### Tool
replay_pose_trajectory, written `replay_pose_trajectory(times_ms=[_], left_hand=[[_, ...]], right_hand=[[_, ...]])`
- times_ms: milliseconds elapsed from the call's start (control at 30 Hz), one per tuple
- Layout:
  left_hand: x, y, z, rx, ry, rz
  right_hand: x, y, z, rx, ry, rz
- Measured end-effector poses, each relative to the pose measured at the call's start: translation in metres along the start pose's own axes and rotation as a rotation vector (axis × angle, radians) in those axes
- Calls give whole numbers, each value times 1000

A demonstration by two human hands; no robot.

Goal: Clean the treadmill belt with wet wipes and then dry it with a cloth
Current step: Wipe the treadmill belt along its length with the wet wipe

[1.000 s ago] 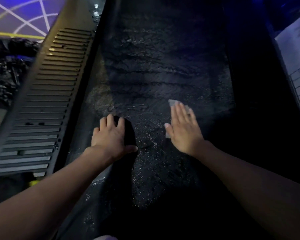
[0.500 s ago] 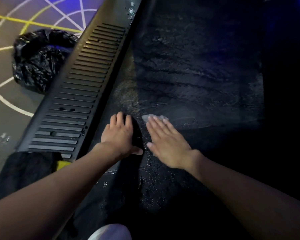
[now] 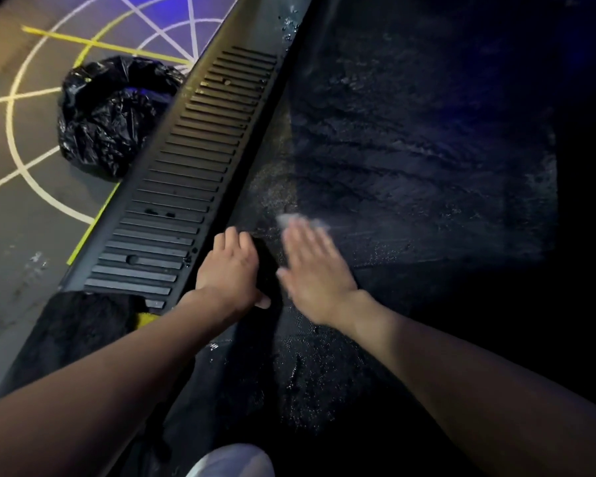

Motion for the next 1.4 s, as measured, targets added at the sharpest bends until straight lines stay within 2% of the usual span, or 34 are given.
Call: replay_pose_trajectory(times_ms=[67,100,200,233,367,400,500,533,600,667,733,800,933,1067,1200,1233,1333,1367,1400], left_hand=[[0,0,2,14,14,-1],[0,0,2,20,12,-11],[-2,0,-1,40,2,-63],[-4,0,-1,43,7,-77],[-6,1,-4,40,73,-173],[-9,3,-5,21,86,-230],[-10,13,-12,-45,148,-359],[-11,15,-14,-26,158,-361],[-13,17,-15,21,133,-355],[-19,19,-16,30,57,-420],[-22,20,-16,10,15,-484],[-20,20,-17,6,38,-470],[-18,21,-18,6,70,-450],[-19,24,-17,-3,48,-450],[-19,28,-14,-30,56,-420],[-19,28,-13,-33,61,-397],[-14,27,-11,-33,95,-288],[-12,26,-10,-35,105,-225],[-11,24,-8,-40,115,-154]], right_hand=[[-19,0,-3,-36,-217,-92],[-15,-2,3,-42,-225,-118],[9,-14,24,-27,90,26],[3,-13,28,-22,106,54],[-34,-8,29,-58,-225,-22],[-29,-9,35,-46,-202,-14],[-27,-12,45,-39,26,83],[-38,-8,46,-51,9,47],[-58,-3,40,-89,-136,-86],[-49,-9,39,-83,-240,-83],[-30,-18,40,-48,-129,-14],[-36,-14,34,-40,-67,10],[-55,0,15,-79,-347,-122],[-22,-10,15,-42,-122,6],[-37,4,-10,-96,-370,-76],[-24,2,-7,-90,-344,-92],[14,-9,-5,-13,-8,-25],[10,-6,-9,-10,-16,-13],[-1,0,-16,-18,-101,-26]])
Point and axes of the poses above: each hand's wrist, its own z-axis towards the middle knuckle, its own y-axis out of the palm, x = y × z, the point moved 7 cm from there along z, towards the middle knuckle, and after that the axes turned 7 degrees about -x, right-handed, at the moved point
